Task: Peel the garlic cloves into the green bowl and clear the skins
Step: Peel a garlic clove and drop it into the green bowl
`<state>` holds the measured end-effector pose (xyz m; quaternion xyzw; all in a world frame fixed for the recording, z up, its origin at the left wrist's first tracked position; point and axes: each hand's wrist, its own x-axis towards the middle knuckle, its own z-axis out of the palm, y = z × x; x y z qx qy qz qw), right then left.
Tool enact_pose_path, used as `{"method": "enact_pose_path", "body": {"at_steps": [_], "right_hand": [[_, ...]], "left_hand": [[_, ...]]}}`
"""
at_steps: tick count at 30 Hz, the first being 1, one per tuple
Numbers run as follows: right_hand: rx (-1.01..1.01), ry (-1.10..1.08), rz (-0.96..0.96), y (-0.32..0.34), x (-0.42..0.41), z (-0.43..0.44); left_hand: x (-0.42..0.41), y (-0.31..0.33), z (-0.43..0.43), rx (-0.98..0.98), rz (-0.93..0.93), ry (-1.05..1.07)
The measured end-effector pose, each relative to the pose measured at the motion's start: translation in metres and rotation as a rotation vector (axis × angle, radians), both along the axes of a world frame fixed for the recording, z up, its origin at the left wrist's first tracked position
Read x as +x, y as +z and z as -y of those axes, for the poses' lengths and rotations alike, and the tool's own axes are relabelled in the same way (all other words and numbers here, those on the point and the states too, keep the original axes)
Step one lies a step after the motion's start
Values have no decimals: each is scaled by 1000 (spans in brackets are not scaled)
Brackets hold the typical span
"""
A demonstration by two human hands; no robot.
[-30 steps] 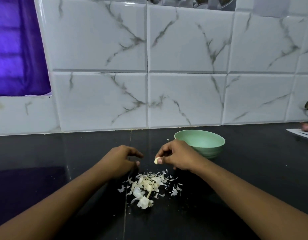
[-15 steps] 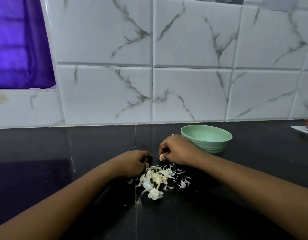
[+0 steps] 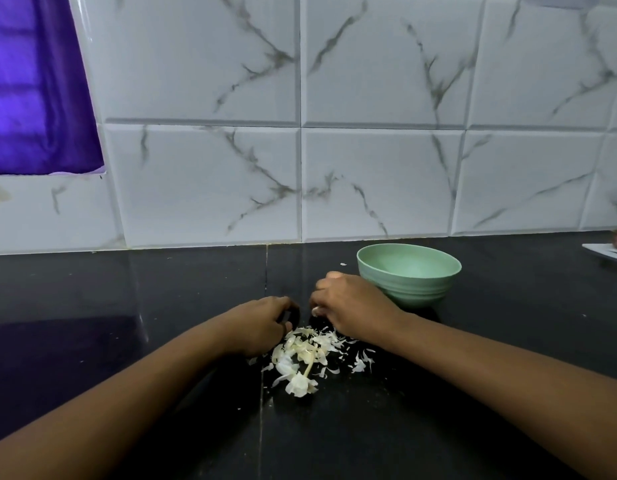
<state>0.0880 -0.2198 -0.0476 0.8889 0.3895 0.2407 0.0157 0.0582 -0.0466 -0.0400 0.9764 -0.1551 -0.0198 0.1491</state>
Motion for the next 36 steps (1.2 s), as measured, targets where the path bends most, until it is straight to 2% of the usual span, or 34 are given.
{"method": "enact_pose_path", "body": {"at_steps": [3,7,9,11,17,25,27,29,30,33,35,36], "right_hand": [[16,20,-10,1,2,3],[367,-75,-328,17,3,15],[413,-80,-395,20,1,18],[344,-112,-405,20,-2,17],[138,-150,-277,20,1,6],[-80,-31,-24,9,-1,1],[-82,-6,-17,7,-2,1],[57,-64,-103,10,0,5],[215,-106,-193,12,2,10],[773,-99,-679,19,-1,23],[978,10,-996,20,-8,22],[1037,68,-1080,22,-11,18]], "left_hand": [[-1,1,-2,-6,-22,-8],[-4,6,-9,-84,-93,-12],[-5,8,-10,-73,-107,-26],[-6,9,-10,-37,-116,-37],[-3,6,-8,10,-103,-57],[1,2,-9,2,-79,-70],[-2,5,-8,-3,-73,-49],[-4,6,-9,-21,-11,-4],[-3,6,-10,-55,33,20],[-3,7,-11,-324,162,32],[-6,8,-8,-498,243,-3],[-8,10,-7,-579,274,-21]]}}
